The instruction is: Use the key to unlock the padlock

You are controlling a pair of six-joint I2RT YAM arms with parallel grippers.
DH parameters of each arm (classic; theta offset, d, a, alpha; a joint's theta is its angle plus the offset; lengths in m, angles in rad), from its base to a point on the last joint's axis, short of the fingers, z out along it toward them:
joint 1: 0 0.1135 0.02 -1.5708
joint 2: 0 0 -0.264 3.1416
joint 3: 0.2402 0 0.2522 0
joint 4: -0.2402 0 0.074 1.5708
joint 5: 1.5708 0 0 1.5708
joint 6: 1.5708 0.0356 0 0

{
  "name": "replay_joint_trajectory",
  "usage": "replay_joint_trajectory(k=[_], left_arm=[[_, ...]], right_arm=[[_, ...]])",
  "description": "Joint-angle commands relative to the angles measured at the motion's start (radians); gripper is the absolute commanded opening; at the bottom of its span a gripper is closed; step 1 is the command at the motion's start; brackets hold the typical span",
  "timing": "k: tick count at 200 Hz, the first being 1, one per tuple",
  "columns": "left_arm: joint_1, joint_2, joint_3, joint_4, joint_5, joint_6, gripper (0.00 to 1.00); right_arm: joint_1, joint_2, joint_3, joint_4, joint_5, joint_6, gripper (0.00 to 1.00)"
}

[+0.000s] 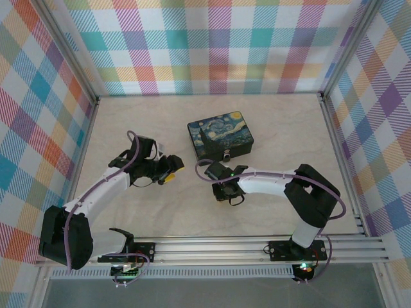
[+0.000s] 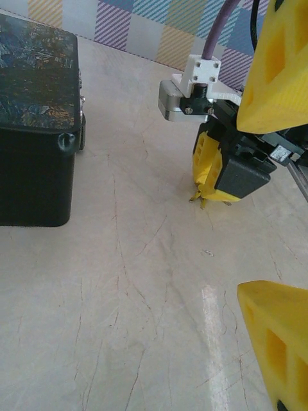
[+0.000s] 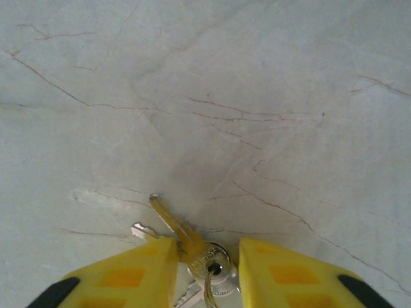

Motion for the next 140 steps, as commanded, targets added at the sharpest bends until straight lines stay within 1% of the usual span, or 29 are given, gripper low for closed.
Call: replay_joint_trajectory(k=[1, 23, 44, 64, 110, 140], left_arm=[[0.011, -0.021, 0.005, -0.032, 0.009, 0.022, 0.62], [0.013, -0.019, 0.003, -0.038, 0.006, 0.026, 0.62], [0.013, -0.014, 0.003, -0.032, 0.003, 0.026, 0.62], [0.013, -0.002, 0.004, -0.019, 0.007, 0.017, 0.62], [0.011, 0.016, 0.006, 0.0, 0.026, 0.007, 0.62], [0.002, 0.038, -0.004, 0.019, 0.037, -0.008, 0.62]], right_arm=[[0.008, 0.067, -0.02, 0.005, -0.028, 0.009, 0.24], [0.009, 0.06, -0.026, 0.011, -0.032, 0.003, 0.15], [0.008, 0.041, -0.037, 0.019, -0.036, 0.002, 0.11], [0.008, 0.011, -0.045, 0.026, -0.039, 0.003, 0.09], [0.007, -0.025, -0.039, 0.049, -0.051, 0.007, 0.0], [0.007, -0.039, -0.042, 0.068, -0.053, 0.017, 0.0]])
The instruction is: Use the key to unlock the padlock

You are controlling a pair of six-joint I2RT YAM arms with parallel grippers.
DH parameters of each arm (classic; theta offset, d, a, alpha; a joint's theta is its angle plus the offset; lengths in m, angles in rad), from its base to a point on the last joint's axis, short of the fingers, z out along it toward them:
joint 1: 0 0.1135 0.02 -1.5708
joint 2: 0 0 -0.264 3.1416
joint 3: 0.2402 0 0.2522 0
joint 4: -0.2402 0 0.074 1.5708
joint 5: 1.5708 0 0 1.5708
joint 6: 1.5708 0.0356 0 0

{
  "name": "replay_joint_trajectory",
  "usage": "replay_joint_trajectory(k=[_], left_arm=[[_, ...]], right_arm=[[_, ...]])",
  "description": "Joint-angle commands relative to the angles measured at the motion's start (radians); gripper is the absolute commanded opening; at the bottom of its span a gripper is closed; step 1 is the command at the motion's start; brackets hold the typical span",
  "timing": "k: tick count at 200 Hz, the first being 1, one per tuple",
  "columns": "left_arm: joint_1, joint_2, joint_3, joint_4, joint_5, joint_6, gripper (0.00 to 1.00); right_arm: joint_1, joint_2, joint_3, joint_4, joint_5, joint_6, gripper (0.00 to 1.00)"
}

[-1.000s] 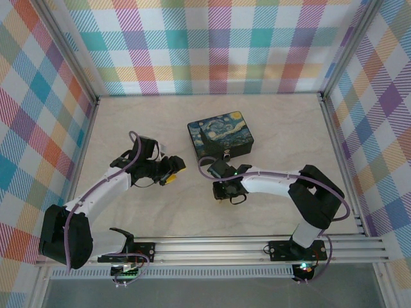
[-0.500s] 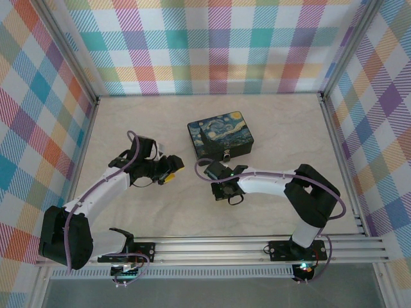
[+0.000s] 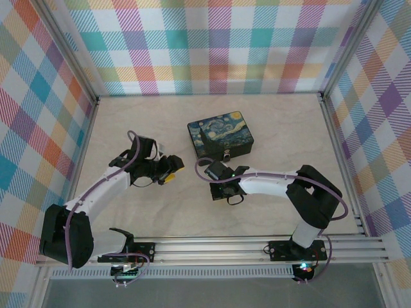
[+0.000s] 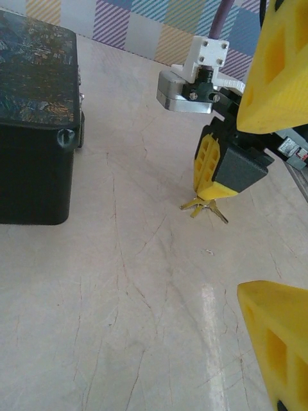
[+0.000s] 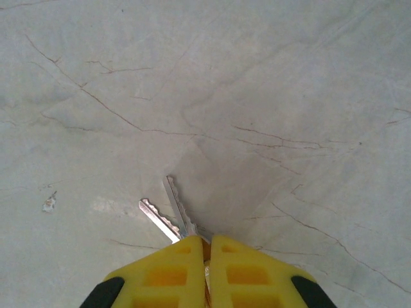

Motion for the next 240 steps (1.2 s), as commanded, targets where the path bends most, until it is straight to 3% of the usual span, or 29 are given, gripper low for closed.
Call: replay_joint_trajectory(k=[1, 16, 85, 148, 190, 240], left_arm=[[-0.002, 0.024, -0.004, 0.013, 0.028, -0.011, 0.62], [-0.007, 0.03, -0.009, 0.021, 0.028, -0.017, 0.62], [-0.008, 0.029, -0.004, 0.02, 0.017, -0.02, 0.62], [-0.009, 0.024, 0.006, 0.002, 0.01, -0.011, 0.62], [-0.009, 0.025, 0.003, 0.006, 0.008, -0.009, 0.62], [-0.017, 0.041, -0.002, 0.006, 0.016, 0.0, 0.62]], right_arm=[[0.006, -0.016, -0.027, -0.018, -0.016, 0.016, 0.0], [0.005, -0.013, -0.027, -0.02, -0.016, 0.013, 0.0], [0.006, -0.013, -0.016, -0.008, -0.021, -0.039, 0.25], [0.006, 0.066, 0.007, -0.011, -0.019, -0.048, 0.3], [0.006, 0.124, 0.002, -0.036, 0.019, -0.037, 0.26], [0.005, 0.086, -0.056, -0.005, 0.032, -0.007, 0.04]])
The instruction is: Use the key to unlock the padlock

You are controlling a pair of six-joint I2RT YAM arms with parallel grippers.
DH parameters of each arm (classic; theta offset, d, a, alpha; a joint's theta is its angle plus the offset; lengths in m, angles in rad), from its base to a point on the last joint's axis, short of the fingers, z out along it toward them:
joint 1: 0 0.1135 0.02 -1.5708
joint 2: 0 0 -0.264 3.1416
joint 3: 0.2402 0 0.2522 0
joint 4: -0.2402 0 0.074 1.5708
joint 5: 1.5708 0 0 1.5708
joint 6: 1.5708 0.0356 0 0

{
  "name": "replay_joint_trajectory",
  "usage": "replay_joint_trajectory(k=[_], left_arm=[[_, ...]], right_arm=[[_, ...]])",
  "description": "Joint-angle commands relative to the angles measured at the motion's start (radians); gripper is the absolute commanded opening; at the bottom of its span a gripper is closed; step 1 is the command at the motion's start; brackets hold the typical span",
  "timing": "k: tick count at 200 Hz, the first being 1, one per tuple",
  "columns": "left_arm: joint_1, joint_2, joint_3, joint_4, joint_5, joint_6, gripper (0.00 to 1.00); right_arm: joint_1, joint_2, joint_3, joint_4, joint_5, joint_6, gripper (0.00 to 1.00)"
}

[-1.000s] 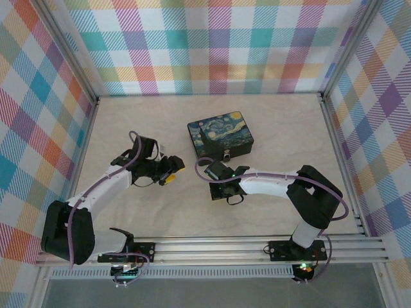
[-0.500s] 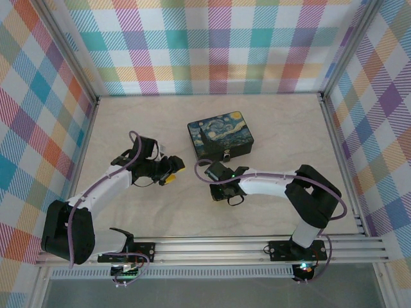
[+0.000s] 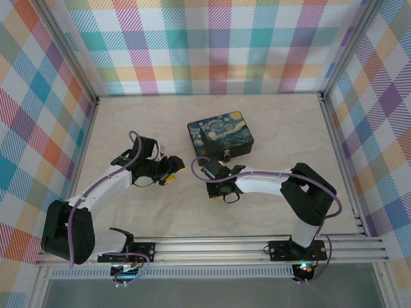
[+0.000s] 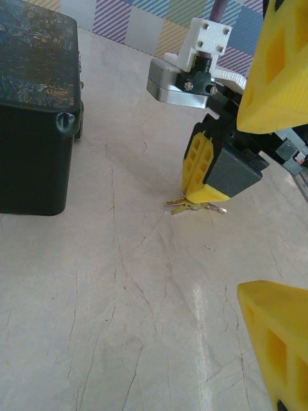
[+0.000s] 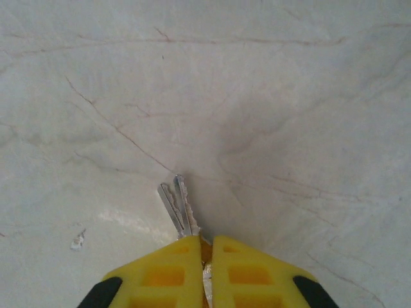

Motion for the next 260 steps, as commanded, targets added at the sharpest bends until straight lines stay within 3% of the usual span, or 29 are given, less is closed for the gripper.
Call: replay_joint_trajectory(k=[1, 79, 175, 217, 260], left_arm=[[-0.014, 0.014, -0.003, 0.004, 0.01, 0.006, 0.62], [-0.134, 0.131, -0.013, 0.168, 0.022, -0.08, 0.62], [-0.188, 0.233, -0.042, 0.366, 0.098, -0.212, 0.62], [-0.183, 0.231, -0.012, 0.272, 0.059, -0.148, 0.62], [-0.145, 0.188, 0.02, 0.197, 0.05, -0.096, 0.63]], right_arm=[[0.005, 0.03, -0.082, -0.069, 0.012, 0.016, 0.03], [-0.038, -0.166, -0.169, 0.096, -0.088, 0.026, 0.0], [-0.087, -0.271, -0.208, 0.195, -0.214, 0.038, 0.0], [-0.121, -0.222, -0.191, 0.144, -0.191, 0.062, 0.0], [-0.146, -0.213, -0.255, 0.213, -0.199, 0.111, 0.0]])
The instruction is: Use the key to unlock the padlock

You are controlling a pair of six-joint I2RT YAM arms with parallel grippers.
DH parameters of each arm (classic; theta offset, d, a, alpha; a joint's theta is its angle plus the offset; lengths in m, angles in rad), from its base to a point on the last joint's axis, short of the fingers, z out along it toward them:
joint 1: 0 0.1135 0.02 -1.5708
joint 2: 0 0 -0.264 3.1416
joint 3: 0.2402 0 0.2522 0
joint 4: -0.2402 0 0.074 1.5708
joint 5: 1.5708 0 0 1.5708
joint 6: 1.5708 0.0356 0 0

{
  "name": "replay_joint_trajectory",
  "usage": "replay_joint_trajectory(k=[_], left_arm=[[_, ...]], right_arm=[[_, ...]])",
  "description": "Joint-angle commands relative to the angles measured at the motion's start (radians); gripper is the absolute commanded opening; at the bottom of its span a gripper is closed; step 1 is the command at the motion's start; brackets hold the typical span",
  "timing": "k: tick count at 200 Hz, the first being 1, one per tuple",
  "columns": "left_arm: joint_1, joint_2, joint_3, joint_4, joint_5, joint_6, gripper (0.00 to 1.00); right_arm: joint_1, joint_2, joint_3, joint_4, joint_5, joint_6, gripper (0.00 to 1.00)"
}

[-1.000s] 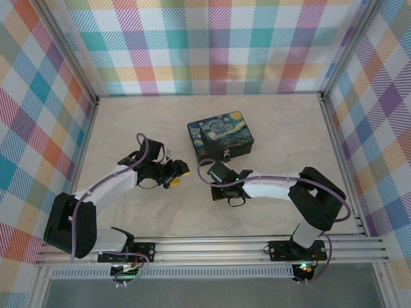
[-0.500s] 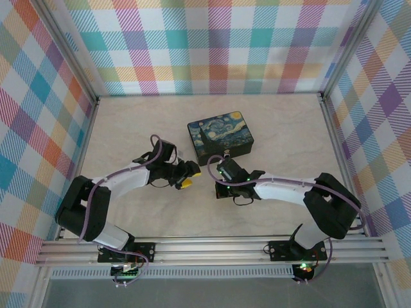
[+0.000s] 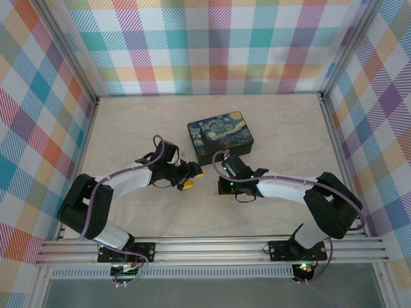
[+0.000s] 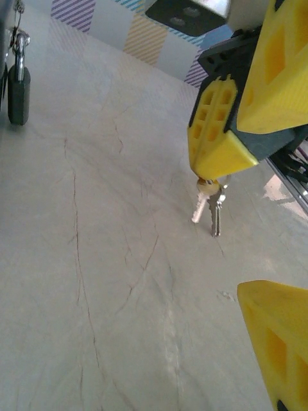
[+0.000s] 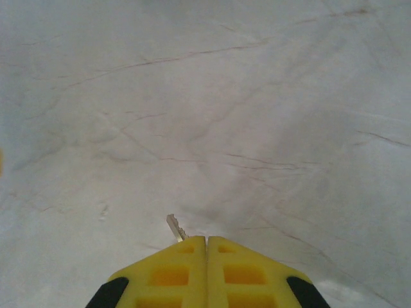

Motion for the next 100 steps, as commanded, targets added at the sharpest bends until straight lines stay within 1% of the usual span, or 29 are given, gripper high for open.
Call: replay_joint_trajectory(k=[1, 43, 71, 100], left_arm=[[0.016, -0.039, 0.041, -0.062, -0.003, 0.046, 0.63], [-0.004, -0.014, -0.021, 0.065, 0.057, -0.051, 0.63], [-0.004, -0.012, -0.042, 0.139, 0.067, -0.137, 0.63], [-0.004, -0.008, -0.039, 0.189, 0.07, -0.205, 0.63]], right_arm=[[-0.01, 0.002, -0.03, 0.036, -0.008, 0.042, 0.0], [-0.014, -0.044, -0.029, 0.069, -0.044, 0.072, 0.0], [-0.022, -0.083, -0.041, 0.131, -0.092, 0.09, 0.0], [-0.026, -0.08, -0.03, 0.147, -0.126, 0.1, 0.0]])
